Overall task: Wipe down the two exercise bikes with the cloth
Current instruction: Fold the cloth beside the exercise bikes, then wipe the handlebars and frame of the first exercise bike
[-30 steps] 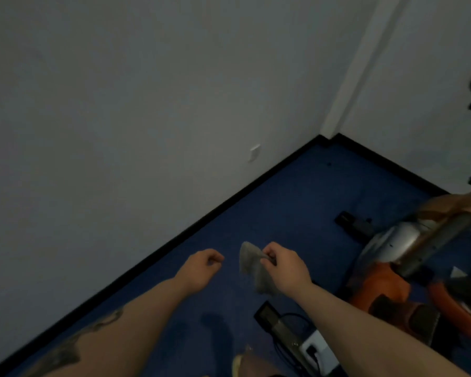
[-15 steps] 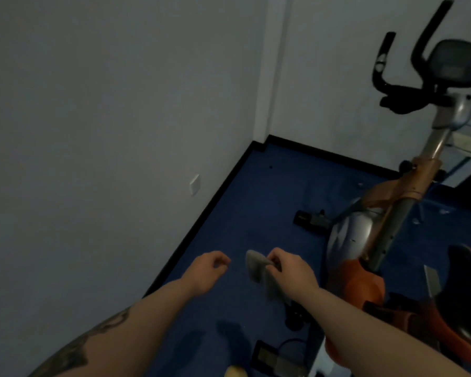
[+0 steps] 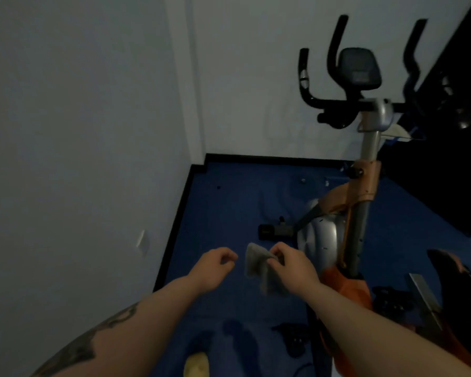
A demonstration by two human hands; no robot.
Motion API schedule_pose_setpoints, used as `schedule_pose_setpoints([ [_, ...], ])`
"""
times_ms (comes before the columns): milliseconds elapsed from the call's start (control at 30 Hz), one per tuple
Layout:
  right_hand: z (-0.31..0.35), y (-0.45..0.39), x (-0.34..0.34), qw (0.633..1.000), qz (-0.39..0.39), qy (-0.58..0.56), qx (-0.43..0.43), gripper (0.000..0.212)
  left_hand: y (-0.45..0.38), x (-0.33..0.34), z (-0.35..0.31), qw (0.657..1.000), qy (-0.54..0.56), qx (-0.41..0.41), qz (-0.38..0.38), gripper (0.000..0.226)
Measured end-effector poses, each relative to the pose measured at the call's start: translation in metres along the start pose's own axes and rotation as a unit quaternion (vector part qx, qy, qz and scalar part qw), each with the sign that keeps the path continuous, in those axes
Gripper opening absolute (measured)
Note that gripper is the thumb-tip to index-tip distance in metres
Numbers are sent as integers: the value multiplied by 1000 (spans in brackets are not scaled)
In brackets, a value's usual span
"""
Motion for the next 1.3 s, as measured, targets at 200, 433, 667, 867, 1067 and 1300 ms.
schedule_pose_setpoints([
  [200, 14, -53, -17, 992, -88, -44, 76, 7, -84, -59, -14, 995, -31, 68, 60, 17],
  [433, 6, -79, -65, 973, -176, -72, 128, 15, -162, -67, -73, 982, -35, 140, 121, 18],
  [667, -28, -104, -121, 954, -234, -74, 172, 7, -220, -37, -146, 965, -40, 204, 162, 17],
  [867, -55, -133, -184, 933, -310, -117, 140, 6, -269, -21, -228, 955, -29, 255, 147, 19],
  [1067, -65, -181, -245, 909, -357, -192, 98, 7, -313, -19, -288, 952, 19, 297, 72, 23],
  [1300, -42, -243, -271, 865, -415, -273, 69, 13, -348, -24, -319, 926, 24, 357, -120, 28],
])
Point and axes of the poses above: each hand's wrist, its own y-axis away from the middle knuckle, its own x-axis out of the palm, z = x × y, the point moved 1 cm from there along -y, towards the middle knuckle, and after that the axes turned 1 degree about -z, right-handed, at the moved point
